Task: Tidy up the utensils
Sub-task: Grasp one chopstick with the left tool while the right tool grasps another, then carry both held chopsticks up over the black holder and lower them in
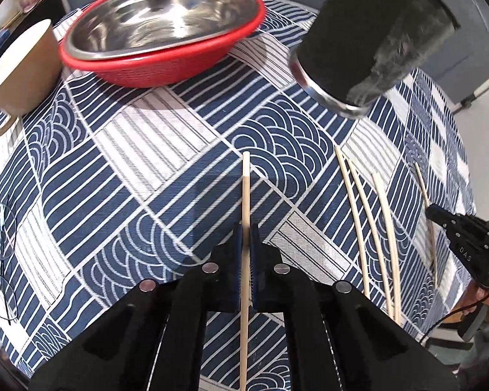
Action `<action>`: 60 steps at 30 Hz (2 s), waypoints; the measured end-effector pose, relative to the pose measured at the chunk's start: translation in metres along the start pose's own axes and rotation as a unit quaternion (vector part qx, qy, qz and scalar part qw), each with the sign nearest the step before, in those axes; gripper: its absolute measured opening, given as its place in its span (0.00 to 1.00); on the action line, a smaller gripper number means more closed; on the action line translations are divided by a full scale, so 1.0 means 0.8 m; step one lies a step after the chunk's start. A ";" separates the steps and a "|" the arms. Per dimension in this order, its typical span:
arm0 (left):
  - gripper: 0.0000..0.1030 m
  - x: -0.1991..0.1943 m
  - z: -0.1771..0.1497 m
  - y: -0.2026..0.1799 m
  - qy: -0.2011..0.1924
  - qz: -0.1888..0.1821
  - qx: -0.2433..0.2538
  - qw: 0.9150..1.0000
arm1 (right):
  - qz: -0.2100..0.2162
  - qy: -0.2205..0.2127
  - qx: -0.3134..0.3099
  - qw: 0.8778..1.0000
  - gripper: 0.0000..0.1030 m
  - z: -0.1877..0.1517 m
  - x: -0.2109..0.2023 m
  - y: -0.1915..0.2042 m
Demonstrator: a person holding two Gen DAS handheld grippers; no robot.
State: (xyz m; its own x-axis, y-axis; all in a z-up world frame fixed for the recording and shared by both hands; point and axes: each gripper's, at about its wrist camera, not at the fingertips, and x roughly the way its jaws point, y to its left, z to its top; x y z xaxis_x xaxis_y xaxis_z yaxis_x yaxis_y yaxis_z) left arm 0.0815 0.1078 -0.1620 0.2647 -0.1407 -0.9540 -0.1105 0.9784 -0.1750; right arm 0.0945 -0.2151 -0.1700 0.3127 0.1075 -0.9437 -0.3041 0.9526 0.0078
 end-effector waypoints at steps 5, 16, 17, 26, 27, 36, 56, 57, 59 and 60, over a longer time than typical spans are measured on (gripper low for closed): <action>0.04 -0.028 0.007 0.011 -0.019 0.011 -0.002 1.000 | -0.001 -0.019 0.010 1.000 0.04 0.006 -0.017 -0.016; 0.04 -0.122 0.063 -0.027 -0.109 -0.006 0.030 0.994 | 0.003 -0.084 0.021 0.996 0.04 0.050 -0.073 -0.031; 0.04 -0.127 0.070 -0.031 -0.113 -0.005 0.033 0.993 | 0.005 -0.091 0.024 0.996 0.04 0.055 -0.080 -0.033; 0.04 -0.177 0.113 -0.084 -0.173 -0.013 0.069 0.982 | 0.004 -0.152 0.029 0.988 0.04 0.098 -0.139 -0.045; 0.04 -0.180 0.118 -0.088 -0.177 -0.014 0.071 0.982 | 0.004 -0.158 0.028 0.987 0.04 0.102 -0.144 -0.045; 0.04 -0.208 0.155 -0.118 -0.211 -0.020 0.079 0.974 | 0.021 -0.210 0.012 0.977 0.04 0.149 -0.189 -0.043; 0.04 -0.206 0.207 -0.148 -0.258 -0.055 0.077 0.962 | 0.114 -0.268 -0.026 0.956 0.04 0.243 -0.214 0.005; 0.04 -0.205 0.208 -0.148 -0.262 -0.056 0.076 0.961 | 0.117 -0.271 -0.027 0.955 0.04 0.249 -0.213 0.006; 0.04 -0.201 0.212 -0.147 -0.266 -0.061 0.072 0.959 | 0.122 -0.275 -0.027 0.953 0.04 0.257 -0.209 0.009; 0.04 -0.199 0.214 -0.146 -0.271 -0.064 0.069 0.958 | 0.138 -0.279 -0.025 0.950 0.04 0.262 -0.206 0.010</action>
State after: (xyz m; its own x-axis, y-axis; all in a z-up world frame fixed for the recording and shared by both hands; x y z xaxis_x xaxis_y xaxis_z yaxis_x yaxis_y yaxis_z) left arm 0.2165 0.0421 0.0518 0.7299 -0.1980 -0.6542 0.0732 0.9743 -0.2132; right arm 0.2290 -0.1658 0.0548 0.6392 0.4980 -0.5860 -0.4810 0.8535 0.2007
